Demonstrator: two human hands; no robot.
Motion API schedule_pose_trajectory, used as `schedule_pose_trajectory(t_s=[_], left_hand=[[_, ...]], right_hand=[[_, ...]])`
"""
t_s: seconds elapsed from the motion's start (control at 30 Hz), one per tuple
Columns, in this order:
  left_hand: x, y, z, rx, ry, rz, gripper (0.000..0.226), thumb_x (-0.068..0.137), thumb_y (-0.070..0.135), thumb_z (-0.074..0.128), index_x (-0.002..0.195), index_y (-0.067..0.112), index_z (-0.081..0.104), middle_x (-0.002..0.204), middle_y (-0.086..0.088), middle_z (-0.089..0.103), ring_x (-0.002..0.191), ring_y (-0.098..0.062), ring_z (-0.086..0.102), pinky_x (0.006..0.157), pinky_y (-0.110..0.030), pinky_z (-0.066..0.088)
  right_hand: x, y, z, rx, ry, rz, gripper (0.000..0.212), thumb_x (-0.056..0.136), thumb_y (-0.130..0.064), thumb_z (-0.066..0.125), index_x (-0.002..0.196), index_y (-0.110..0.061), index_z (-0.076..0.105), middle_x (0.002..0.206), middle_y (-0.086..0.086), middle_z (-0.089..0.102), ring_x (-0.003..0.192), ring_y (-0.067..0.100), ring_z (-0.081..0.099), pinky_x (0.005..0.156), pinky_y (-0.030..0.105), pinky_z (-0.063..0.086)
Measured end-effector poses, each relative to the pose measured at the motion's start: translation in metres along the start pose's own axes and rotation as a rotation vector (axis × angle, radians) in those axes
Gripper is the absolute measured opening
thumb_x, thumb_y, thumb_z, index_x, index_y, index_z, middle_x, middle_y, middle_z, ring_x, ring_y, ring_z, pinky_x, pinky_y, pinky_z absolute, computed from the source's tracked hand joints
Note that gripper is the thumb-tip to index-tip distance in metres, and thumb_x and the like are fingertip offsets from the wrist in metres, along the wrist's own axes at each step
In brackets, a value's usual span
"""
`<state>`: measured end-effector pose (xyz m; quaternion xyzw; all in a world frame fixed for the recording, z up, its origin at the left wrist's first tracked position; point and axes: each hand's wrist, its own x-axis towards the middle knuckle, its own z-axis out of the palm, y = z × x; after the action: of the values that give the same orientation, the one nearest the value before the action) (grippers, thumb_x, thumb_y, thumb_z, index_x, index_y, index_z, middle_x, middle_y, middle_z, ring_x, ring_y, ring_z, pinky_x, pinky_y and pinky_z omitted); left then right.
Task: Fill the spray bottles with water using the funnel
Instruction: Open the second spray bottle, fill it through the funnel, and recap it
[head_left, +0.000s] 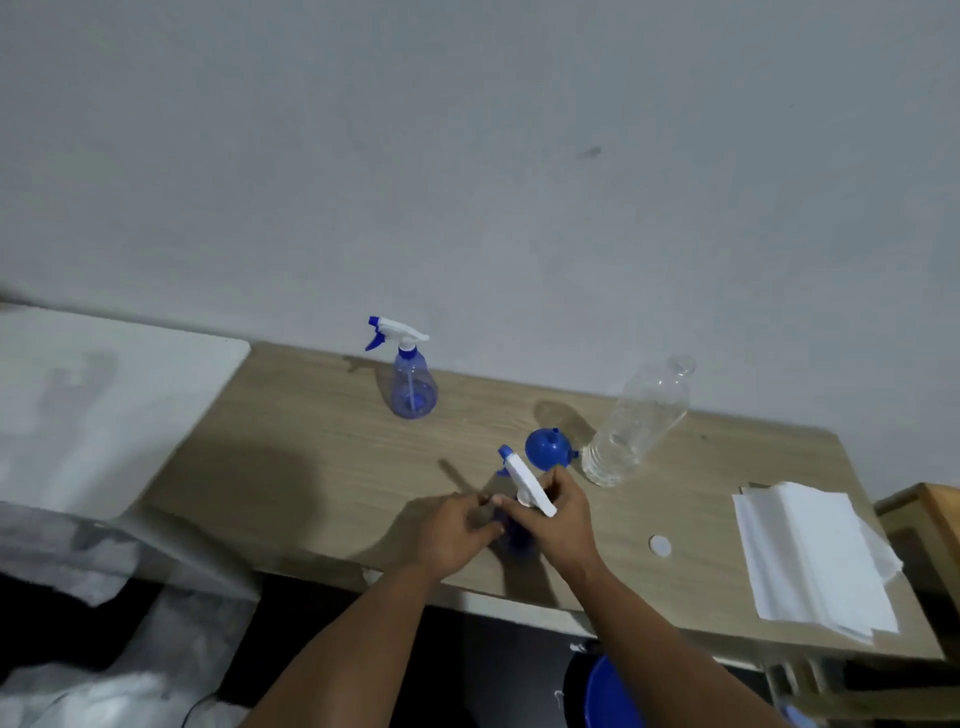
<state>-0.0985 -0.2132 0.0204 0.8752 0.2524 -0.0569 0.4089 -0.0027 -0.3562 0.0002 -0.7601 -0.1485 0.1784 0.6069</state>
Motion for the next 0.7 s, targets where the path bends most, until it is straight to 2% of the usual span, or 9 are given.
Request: schedule_pose_trajectory(t_s=[0.13,0.2,0.27,0.33,0.4,0.47,0.57,0.63,0.7], left_hand=[[-0.018,-0.011,-0.015,0.055,0.123,-0.023,0.053,0.089,0.048,0.071,0.136,0.027,0.063,0.133,0.009,0.066,0.12,-0.011,0.062,0.081,-0.004,0.033],[-0.026,-0.025,-0.023,0.126,0.186,-0.046,0.062,0.082,0.067,0.062,0.136,0.036,0.06,0.132,0.015,0.066,0.117,-0.008,0.063,0.096,-0.018,0.045],[-0.033,-0.048,-0.028,0.186,0.245,-0.059,0.07,0.075,0.072,0.05,0.133,0.035,0.062,0.125,0.011,0.069,0.111,-0.012,0.066,0.097,-0.031,0.052],[-0.04,-0.072,-0.032,0.211,0.327,-0.045,0.072,0.074,0.067,0.05,0.127,0.023,0.069,0.118,0.0,0.073,0.105,-0.021,0.069,0.095,-0.03,0.053],[-0.046,-0.097,-0.035,0.226,0.419,-0.062,0.072,0.075,0.064,0.052,0.122,0.012,0.072,0.113,-0.008,0.074,0.105,-0.028,0.07,0.095,-0.033,0.054],[-0.056,-0.11,-0.042,0.277,0.44,-0.122,0.074,0.077,0.065,0.051,0.129,0.014,0.068,0.122,-0.009,0.07,0.115,-0.031,0.065,0.1,-0.039,0.052],[-0.078,-0.098,-0.059,0.338,0.419,-0.238,0.065,0.087,0.056,0.062,0.143,0.024,0.055,0.141,-0.002,0.057,0.131,-0.026,0.051,0.107,-0.038,0.045],[-0.086,-0.095,-0.065,0.387,0.423,-0.256,0.065,0.09,0.053,0.062,0.147,0.025,0.049,0.148,0.0,0.051,0.135,-0.024,0.046,0.108,-0.035,0.042],[-0.089,-0.098,-0.07,0.428,0.43,-0.27,0.065,0.091,0.053,0.061,0.148,0.025,0.047,0.149,-0.001,0.049,0.137,-0.024,0.044,0.108,-0.035,0.042]], right_hand=[[0.006,-0.016,0.012,0.021,-0.107,-0.023,0.025,0.091,-0.009,0.078,0.091,-0.014,0.053,0.068,-0.01,0.054,0.061,0.01,0.051,0.062,0.028,0.047],[0.007,-0.025,0.022,0.033,-0.189,0.021,0.013,0.092,-0.008,0.068,0.099,-0.015,0.06,0.07,-0.008,0.057,0.062,0.013,0.051,0.063,0.033,0.047],[0.005,-0.03,0.035,0.005,-0.261,0.063,0.006,0.091,-0.007,0.063,0.092,-0.013,0.061,0.069,-0.003,0.055,0.064,0.017,0.048,0.063,0.035,0.043],[0.002,-0.031,0.05,-0.036,-0.304,0.093,0.01,0.088,-0.008,0.06,0.081,-0.015,0.058,0.068,-0.001,0.053,0.063,0.018,0.046,0.062,0.034,0.04],[-0.003,-0.032,0.065,-0.1,-0.327,0.109,0.003,0.088,-0.013,0.06,0.085,-0.014,0.062,0.072,-0.003,0.058,0.058,0.014,0.049,0.058,0.026,0.041],[-0.009,-0.034,0.079,-0.165,-0.352,0.121,0.006,0.091,-0.013,0.061,0.086,-0.015,0.061,0.071,-0.006,0.057,0.056,0.009,0.049,0.05,0.014,0.036],[-0.018,-0.032,0.099,-0.278,-0.451,0.122,0.015,0.088,-0.011,0.059,0.075,-0.017,0.062,0.066,-0.005,0.058,0.059,0.016,0.05,0.055,0.023,0.037],[-0.024,-0.031,0.109,-0.336,-0.484,0.145,0.012,0.087,-0.016,0.059,0.081,-0.013,0.069,0.073,0.0,0.068,0.068,0.021,0.062,0.064,0.029,0.044],[-0.03,-0.033,0.117,-0.363,-0.481,0.142,0.015,0.089,-0.021,0.059,0.075,-0.016,0.062,0.071,-0.001,0.064,0.069,0.023,0.062,0.064,0.03,0.045]])
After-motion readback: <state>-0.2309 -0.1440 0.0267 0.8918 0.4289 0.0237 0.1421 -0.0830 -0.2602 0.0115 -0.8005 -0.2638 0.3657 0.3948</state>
